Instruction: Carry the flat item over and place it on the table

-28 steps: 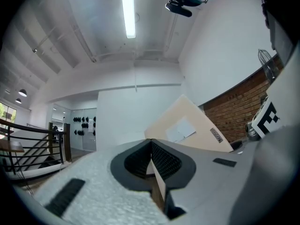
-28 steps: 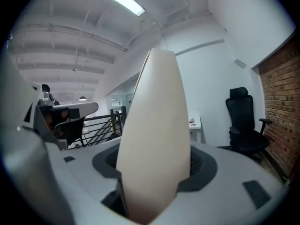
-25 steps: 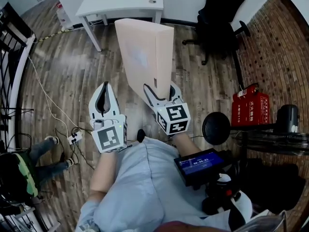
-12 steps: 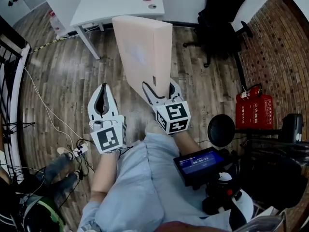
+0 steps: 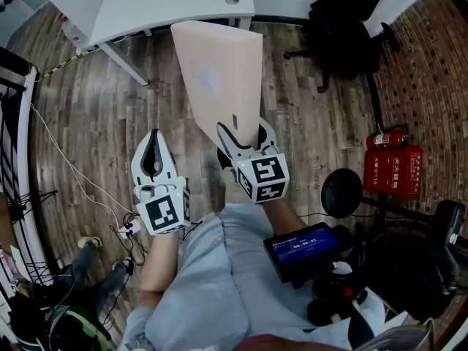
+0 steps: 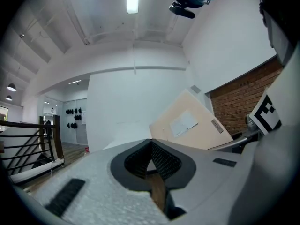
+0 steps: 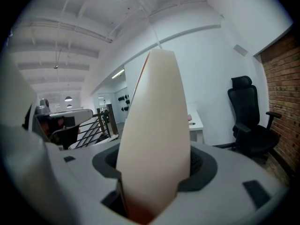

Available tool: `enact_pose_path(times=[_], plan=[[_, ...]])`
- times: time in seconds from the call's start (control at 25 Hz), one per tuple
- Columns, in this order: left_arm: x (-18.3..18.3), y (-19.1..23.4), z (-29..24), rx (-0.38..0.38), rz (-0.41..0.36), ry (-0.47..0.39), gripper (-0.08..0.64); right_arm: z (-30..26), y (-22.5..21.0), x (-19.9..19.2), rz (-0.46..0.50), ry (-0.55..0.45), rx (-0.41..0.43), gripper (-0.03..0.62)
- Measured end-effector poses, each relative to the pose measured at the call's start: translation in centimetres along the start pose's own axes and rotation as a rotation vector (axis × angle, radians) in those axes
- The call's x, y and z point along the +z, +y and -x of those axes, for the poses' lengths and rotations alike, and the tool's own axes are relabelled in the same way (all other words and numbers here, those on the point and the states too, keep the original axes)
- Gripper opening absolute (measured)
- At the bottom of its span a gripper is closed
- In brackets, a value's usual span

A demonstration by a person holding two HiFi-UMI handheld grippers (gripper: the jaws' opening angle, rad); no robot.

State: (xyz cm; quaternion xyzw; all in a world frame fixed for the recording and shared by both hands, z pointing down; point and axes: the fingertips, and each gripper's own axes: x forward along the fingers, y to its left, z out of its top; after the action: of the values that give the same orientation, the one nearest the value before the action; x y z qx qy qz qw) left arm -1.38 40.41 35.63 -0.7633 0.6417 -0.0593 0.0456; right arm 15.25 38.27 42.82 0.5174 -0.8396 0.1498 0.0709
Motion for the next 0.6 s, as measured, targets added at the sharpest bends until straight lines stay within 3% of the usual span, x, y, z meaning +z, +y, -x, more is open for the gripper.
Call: enact_pose_path(times=[0.36, 0.6], plan=[[0.1, 2.0, -16.2, -0.023, -0.031, 0.024, 0.008, -13.5, -6.6, 3.9, -0.039, 0.042, 0.012, 0.288], [2.7, 4.6, -23.9, 0.008, -0.061, -0.012, 0.009, -20.8, -9.6, 8.6, -0.026, 0.014, 0.036, 0.288]])
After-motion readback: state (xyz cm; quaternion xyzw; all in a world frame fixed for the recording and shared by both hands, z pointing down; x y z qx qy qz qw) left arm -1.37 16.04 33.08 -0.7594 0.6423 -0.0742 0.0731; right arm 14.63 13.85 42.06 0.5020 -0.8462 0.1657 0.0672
